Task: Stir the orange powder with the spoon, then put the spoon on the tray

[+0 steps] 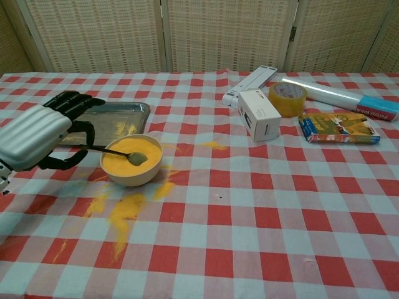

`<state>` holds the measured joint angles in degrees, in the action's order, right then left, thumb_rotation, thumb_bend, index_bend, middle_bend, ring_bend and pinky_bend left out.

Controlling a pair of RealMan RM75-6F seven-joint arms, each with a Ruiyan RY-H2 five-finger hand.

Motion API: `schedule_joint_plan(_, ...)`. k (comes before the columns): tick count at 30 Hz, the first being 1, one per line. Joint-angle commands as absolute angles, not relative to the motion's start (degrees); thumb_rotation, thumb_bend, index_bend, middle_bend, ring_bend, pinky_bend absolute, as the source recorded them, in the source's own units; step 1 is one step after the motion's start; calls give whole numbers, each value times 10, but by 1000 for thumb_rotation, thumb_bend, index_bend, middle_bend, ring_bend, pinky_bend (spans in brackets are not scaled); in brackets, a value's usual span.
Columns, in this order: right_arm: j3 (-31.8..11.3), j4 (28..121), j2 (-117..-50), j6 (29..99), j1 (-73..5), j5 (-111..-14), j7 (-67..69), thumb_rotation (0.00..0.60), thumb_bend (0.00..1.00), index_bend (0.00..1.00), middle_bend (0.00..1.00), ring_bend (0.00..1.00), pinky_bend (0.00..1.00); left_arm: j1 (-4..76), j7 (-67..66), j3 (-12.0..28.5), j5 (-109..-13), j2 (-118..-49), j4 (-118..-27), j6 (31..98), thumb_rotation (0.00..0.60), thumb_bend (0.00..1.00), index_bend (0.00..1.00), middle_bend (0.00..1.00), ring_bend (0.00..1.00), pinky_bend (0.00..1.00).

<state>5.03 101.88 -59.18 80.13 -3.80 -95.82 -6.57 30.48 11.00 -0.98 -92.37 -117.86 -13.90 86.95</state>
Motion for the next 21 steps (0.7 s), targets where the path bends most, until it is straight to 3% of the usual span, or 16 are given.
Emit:
schedule_joint_plan(1,50,1019,-592,801,-38,-958,-66,600,51,0,0,0,0,305,110,-10,-923,-1179,-138,868,600,437,518,50,0,0)
schedule_joint_plan(21,49,1018,-594,798,-39,-954,-68,600,51,0,0,0,0,311,111,-4,-914,-1184,-129,852,600,447,543,63,0,0)
